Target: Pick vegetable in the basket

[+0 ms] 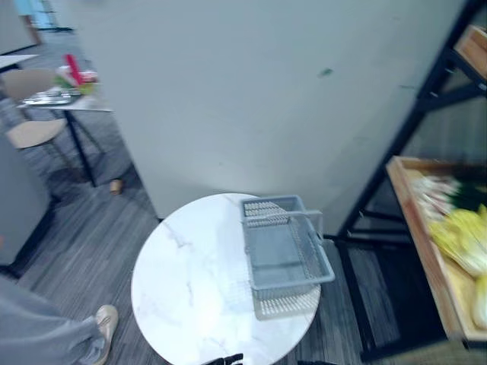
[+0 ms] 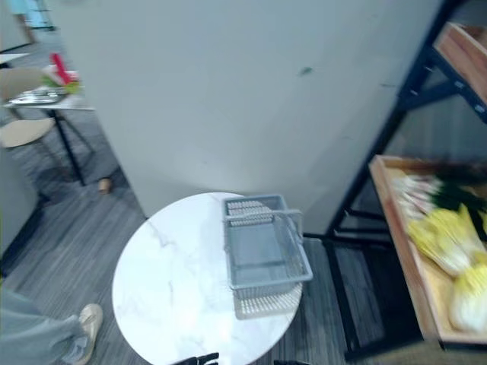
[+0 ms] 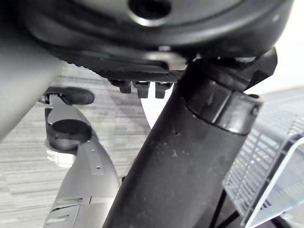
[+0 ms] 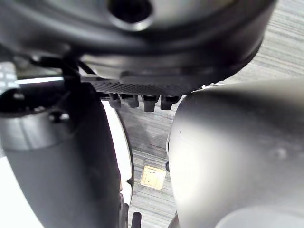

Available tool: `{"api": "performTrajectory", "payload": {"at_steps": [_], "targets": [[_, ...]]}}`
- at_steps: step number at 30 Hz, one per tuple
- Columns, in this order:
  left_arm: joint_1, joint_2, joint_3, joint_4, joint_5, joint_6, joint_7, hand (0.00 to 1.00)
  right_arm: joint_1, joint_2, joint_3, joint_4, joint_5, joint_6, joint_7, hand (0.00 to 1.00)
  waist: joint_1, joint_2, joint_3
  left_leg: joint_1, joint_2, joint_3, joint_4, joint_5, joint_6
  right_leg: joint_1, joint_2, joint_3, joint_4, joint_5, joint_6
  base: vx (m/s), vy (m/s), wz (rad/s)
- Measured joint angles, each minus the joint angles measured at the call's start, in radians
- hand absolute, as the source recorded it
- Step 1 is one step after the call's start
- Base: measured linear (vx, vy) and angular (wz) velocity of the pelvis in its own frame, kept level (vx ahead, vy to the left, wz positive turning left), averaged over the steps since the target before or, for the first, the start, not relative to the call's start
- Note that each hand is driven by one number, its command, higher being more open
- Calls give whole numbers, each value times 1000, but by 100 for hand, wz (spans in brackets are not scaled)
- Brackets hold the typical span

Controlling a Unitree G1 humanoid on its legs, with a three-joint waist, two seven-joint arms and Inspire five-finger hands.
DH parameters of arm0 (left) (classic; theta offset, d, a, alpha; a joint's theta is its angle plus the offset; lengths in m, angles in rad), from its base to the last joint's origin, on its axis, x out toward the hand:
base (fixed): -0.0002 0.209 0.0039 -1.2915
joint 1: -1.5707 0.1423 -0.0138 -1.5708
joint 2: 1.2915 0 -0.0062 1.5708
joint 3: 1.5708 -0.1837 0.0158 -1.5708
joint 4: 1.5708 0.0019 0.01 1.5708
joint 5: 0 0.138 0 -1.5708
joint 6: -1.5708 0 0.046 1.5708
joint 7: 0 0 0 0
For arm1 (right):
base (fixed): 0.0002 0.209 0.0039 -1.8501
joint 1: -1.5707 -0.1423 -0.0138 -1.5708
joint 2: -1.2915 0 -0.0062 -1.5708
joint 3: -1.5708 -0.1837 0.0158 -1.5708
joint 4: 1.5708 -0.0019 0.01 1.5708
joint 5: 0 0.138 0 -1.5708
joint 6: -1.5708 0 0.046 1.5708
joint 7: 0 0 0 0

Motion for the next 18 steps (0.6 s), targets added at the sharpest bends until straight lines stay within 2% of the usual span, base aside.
{"api": "performTrajectory", "payload": {"at_steps": [1, 2, 3, 4, 7, 8, 14, 18], "targets": [[0, 3, 2, 1, -6, 4, 2, 100, -2, 3, 2, -8, 4, 0, 17, 100, 0, -5, 0, 3, 2, -1, -4, 1, -4, 17, 10, 33, -104, 4, 1, -60, -17, 50], [1, 17, 0, 4, -7, 6, 5, 100, -3, 23, 3, -10, 10, 1, 53, 100, 4, -38, -10, 15, -20, 2, -25, -1, -18, 34, -15, 64, -271, 140, 14, -75, -19, 30], [0, 7, -2, 27, -7, 8, 26, 100, 1, 30, 0, -10, 14, -6, 63, 100, 5, -18, -14, 26, 4, 9, -50, -10, -36, 46, 10, 58, -264, 151, 15, -33, -25, 25], [0, -8, -2, 32, -7, 7, 30, 100, -1, 29, -1, -10, 11, -13, 81, 100, 0, -2, -16, 36, 15, 42, -65, -10, -37, 39, 20, 59, -255, 150, 14, 5, -12, 13], [0, -20, 8, 37, -24, 14, 45, 100, -10, 14, 7, -9, -13, -27, 120, 100, 1, 22, -13, 39, 15, 76, -81, -8, -40, 30, 26, 73, -255, 148, 11, -12, 17, -10], [6, -13, 18, 39, -7, 26, 40, 100, -17, 11, 86, -9, -5, -52, 121, 100, 0, 17, -19, 76, -11, 106, -122, -4, -34, 33, 5, 88, -246, 135, 15, -13, 10, -6], [7, -13, 24, 40, -17, 25, 48, 100, -11, 13, 78, -9, 13, -52, 104, 100, 1, 17, -19, 76, -11, 105, -118, -4, -34, 33, 4, 87, -241, 134, 15, 0, 0, 0], [11, -14, 95, 62, -48, 8, 78, 100, 26, 32, -43, -1, 112, -54, 30, 100, 1, 15, -19, 85, -11, 100, -118, -4, -34, 46, 4, 83, -243, 134, 15, 0, 0, 2]]}}
